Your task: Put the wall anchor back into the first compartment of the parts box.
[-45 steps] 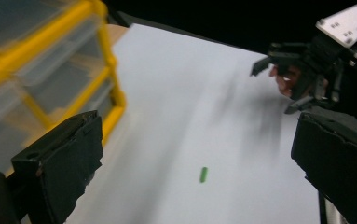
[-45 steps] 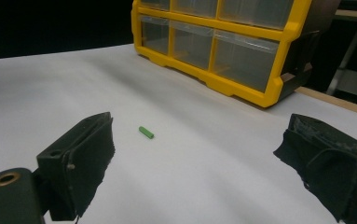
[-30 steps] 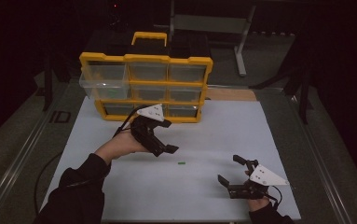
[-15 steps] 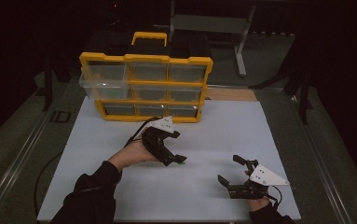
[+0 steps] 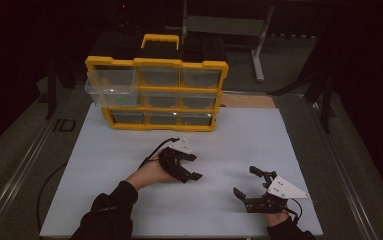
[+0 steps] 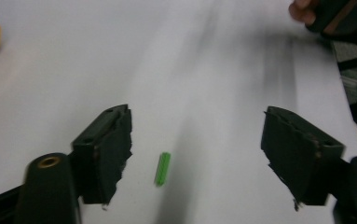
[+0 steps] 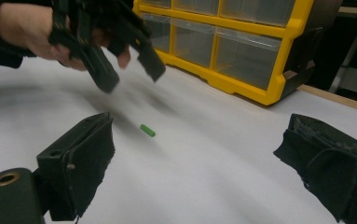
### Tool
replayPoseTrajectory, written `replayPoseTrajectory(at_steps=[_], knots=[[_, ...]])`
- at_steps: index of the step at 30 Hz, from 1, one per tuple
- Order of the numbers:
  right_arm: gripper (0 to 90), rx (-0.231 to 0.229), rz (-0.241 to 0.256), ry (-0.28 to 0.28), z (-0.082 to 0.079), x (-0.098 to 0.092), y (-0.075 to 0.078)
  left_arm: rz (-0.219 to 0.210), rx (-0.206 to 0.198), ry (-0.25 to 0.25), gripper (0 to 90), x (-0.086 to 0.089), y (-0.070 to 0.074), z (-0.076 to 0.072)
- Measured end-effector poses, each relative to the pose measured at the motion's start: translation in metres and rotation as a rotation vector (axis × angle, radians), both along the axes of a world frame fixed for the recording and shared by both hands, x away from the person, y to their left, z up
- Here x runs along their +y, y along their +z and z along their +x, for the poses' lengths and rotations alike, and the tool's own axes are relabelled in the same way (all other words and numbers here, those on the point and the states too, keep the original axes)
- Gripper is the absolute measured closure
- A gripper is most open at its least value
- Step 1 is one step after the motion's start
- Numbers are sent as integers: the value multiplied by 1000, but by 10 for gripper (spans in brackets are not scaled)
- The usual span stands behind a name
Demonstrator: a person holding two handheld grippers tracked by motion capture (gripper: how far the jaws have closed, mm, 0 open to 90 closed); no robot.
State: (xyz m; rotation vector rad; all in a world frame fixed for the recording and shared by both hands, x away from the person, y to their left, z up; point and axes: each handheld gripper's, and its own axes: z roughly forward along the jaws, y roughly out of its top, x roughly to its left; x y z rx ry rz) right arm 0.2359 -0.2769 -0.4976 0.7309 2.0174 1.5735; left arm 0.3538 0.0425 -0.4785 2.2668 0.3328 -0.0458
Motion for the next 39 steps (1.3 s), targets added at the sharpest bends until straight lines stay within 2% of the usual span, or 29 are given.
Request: replayPoseTrajectory(at_steps=[1,2,4,8,13,19,24,28,34,39], knots=[[84,0,-1,1,0,0,0,8,7,2,333,0,-4,1],[84,0,-1,1,0,0,0,17,4,8,333,-1,-7,1],[84,-1,-3,1,0,0,0,29,14,15,399,-1,-14,2],[84,2,-2,1,0,1,0,66,8,36,498,-2,-27,3],[84,4,-1,1,0,0,0,62,10,53,640,-3,-38,5],[84,5,-2,3,0,0,0,77,-8,41,685,-8,-42,3],[84,5,-3,2,0,0,0,89,-13,51,774,-9,-43,3],[84,6,-3,1,1,0,-1,87,6,55,823,-8,-43,5],[84,8,-9,-1,1,0,-1,101,16,41,833,-9,-41,8],[84,9,-4,-6,1,-1,-1,127,9,2,835,-8,-34,5]])
